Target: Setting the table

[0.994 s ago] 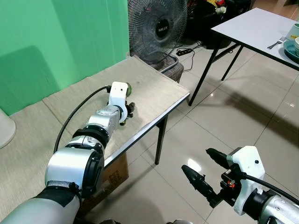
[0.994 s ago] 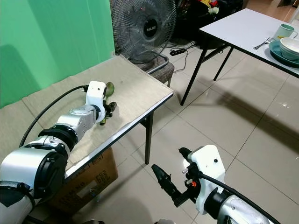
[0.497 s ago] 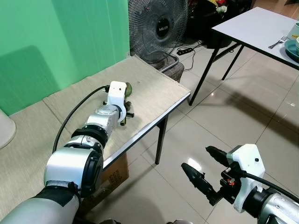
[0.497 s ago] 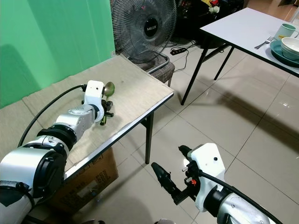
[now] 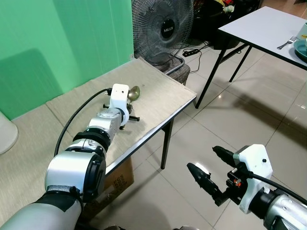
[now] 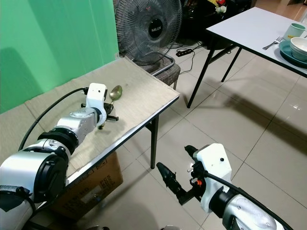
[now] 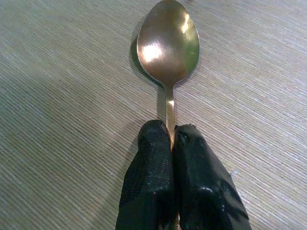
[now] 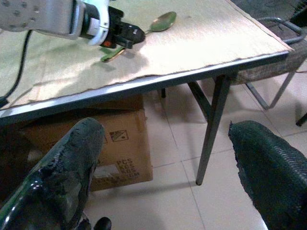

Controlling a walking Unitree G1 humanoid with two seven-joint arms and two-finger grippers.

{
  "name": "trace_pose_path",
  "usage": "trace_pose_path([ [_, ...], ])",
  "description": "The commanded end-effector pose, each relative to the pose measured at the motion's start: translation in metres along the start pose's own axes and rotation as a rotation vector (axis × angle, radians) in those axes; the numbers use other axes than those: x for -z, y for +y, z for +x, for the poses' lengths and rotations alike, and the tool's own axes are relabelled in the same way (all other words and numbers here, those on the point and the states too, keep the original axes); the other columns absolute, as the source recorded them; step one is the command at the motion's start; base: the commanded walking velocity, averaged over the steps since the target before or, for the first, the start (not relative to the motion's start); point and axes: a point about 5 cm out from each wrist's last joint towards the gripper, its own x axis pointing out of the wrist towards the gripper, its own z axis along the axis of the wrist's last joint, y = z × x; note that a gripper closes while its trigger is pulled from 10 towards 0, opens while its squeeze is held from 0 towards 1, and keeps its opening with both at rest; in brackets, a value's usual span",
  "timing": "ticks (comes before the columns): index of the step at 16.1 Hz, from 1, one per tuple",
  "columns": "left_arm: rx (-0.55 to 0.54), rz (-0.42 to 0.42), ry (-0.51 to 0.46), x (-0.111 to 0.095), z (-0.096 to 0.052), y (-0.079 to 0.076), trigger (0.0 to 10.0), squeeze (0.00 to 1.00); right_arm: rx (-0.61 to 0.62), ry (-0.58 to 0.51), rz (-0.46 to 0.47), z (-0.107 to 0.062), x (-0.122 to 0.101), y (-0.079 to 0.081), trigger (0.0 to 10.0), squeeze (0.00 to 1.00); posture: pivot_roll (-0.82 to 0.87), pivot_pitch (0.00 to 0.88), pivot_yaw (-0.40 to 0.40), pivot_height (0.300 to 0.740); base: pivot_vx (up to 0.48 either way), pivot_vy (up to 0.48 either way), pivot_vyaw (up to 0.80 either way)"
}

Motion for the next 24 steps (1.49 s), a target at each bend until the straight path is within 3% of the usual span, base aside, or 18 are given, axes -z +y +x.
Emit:
trace_pose_path([
  [1,0.01,-0.018,0.024,0.003,0.001,-0.004,0.0,0.0,0.019,-0.012,-0.009,0.001,-0.001,-0.002,10.0,0.0,-0.38,0.027,0.023,0.74,0.0,0.0,0.0],
  [3,0.021,-0.048,-0.024,-0.008,0.0,-0.005,0.0,0.0,0.044,-0.031,-0.006,0.002,-0.002,-0.005,10.0,0.0,-0.37,0.01,0.031,0.74,0.0,0.0,0.0],
  [6,0.139,-0.114,-0.151,-0.037,-0.002,-0.019,0.0,0.0,0.158,-0.1,0.013,0.009,-0.006,-0.019,10.0,0.0,-0.35,0.0,0.056,0.74,0.0,0.0,0.0],
  [9,0.232,-0.124,-0.224,-0.052,-0.004,-0.031,0.0,0.0,0.233,-0.148,0.021,0.015,-0.01,-0.026,10.0,0.0,-0.34,0.0,0.072,0.74,0.0,0.0,0.0],
  [10,0.311,-0.135,-0.279,-0.06,-0.007,-0.041,0.0,0.0,0.277,-0.167,0.032,0.018,-0.012,-0.029,10.0,0.0,-0.34,0.0,0.086,0.74,0.0,0.0,0.0],
  [12,0.416,-0.157,-0.373,-0.065,-0.012,-0.052,0.0,0.0,0.325,-0.176,0.042,0.02,-0.01,-0.03,10.0,0.0,-0.33,0.0,0.088,0.74,0.0,0.0,0.0],
  [14,0.449,-0.148,-0.435,-0.063,-0.02,-0.058,0.0,0.0,0.354,-0.175,0.06,0.021,-0.007,-0.031,10.0,0.0,-0.32,0.0,0.079,0.74,0.0,0.0,0.0],
  [16,0.471,-0.091,-0.521,-0.058,-0.037,-0.065,0.0,0.0,0.438,-0.201,0.091,0.02,-0.006,-0.036,10.0,0.0,-0.31,0.0,0.074,0.74,0.0,0.0,-0.8],
  [17,0.455,0.002,-0.573,-0.051,-0.05,-0.068,10.0,0.0,0.507,-0.217,0.107,0.019,-0.005,-0.041,10.0,0.0,-0.31,0.0,0.075,0.74,0.0,0.0,-0.8],
  [20,0.43,0.067,-0.563,-0.031,-0.066,-0.07,10.0,0.0,0.573,-0.219,0.1,0.018,-0.004,-0.044,10.0,0.0,-0.31,0.0,0.081,0.74,0.0,0.0,-0.78],
  [21,0.381,0.132,-0.574,-0.023,-0.074,-0.068,10.0,0.0,0.613,-0.213,0.095,0.016,-0.002,-0.048,10.0,0.0,-0.31,0.0,0.08,0.74,0.0,0.0,-0.77],
  [24,0.319,0.125,-0.538,-0.008,-0.084,-0.062,10.0,0.0,0.662,-0.216,0.117,0.014,0.002,-0.055,10.0,0.0,-0.31,0.0,0.083,0.74,0.0,0.0,-0.77],
])
